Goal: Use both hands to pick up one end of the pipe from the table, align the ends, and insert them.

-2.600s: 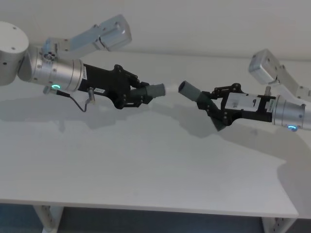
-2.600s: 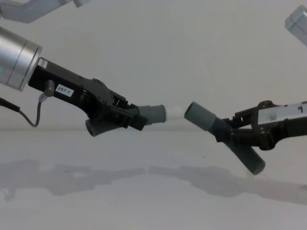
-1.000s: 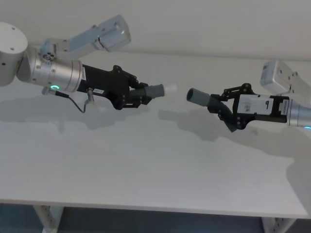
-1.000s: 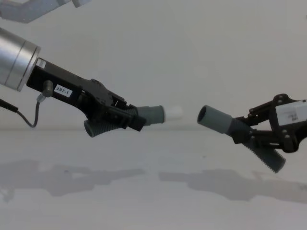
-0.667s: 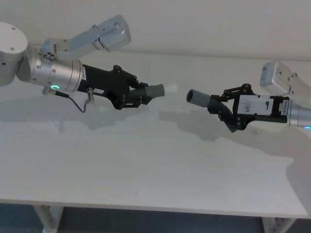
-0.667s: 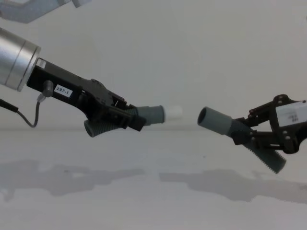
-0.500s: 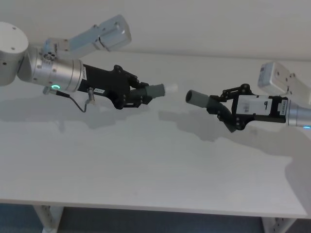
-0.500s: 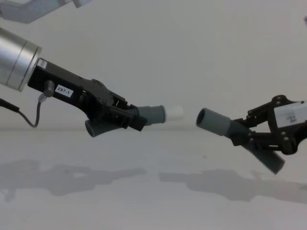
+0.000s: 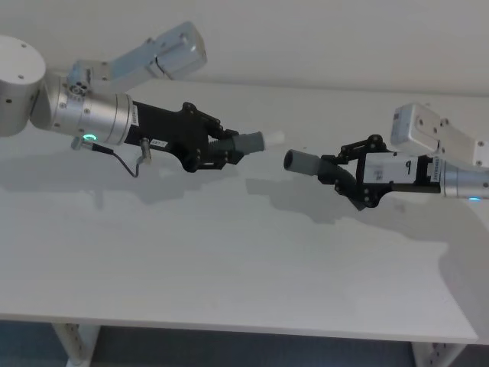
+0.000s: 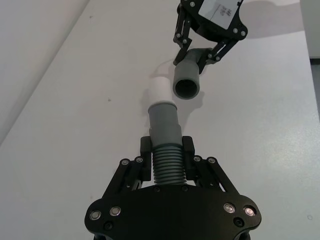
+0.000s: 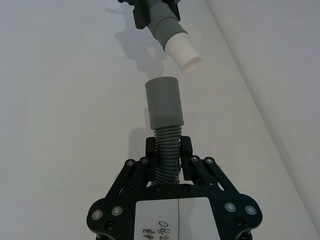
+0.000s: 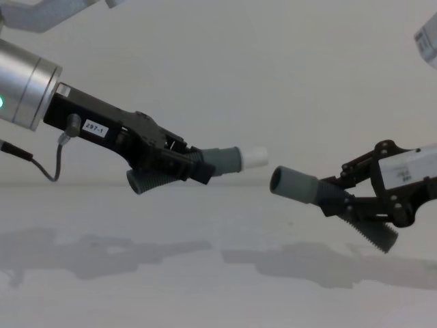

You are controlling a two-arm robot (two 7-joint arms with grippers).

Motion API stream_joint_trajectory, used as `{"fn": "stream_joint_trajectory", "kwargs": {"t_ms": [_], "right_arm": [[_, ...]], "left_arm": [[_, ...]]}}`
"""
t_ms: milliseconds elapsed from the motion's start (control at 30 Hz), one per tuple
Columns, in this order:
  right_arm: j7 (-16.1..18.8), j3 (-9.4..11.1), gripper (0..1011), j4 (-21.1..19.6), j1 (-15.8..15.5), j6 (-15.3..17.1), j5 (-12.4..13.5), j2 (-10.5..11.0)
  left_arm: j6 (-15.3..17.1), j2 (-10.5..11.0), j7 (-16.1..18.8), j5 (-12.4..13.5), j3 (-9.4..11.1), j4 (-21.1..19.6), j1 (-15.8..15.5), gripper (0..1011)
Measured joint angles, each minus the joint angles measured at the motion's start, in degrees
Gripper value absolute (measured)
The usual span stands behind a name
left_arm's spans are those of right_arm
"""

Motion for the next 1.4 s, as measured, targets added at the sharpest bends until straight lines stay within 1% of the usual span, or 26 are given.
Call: {"fn": "stream_joint_trajectory", "kwargs": {"t_ms": [200,800,1400], "right_arm": [[0.2,-0.5,271,0.4,0.7,0.0,-0.6,-0.3],[0.9,-1.2,271,1.8,2.2,0.2,-0.8,-0.8],[1.3,-1.5,271,2.6,2.9,0.4,-0.5,-1.1]], "left_arm": [[-0.2,0.1,-0.2,-0.5,0.0,0.1,0.0,347],[0.2,1.1,-0.2,-1.1,0.0,-0.7,0.3,347],[-0.1,0.7,-1.0,-1.3,0.6,-0.2,-0.1,347]]}}
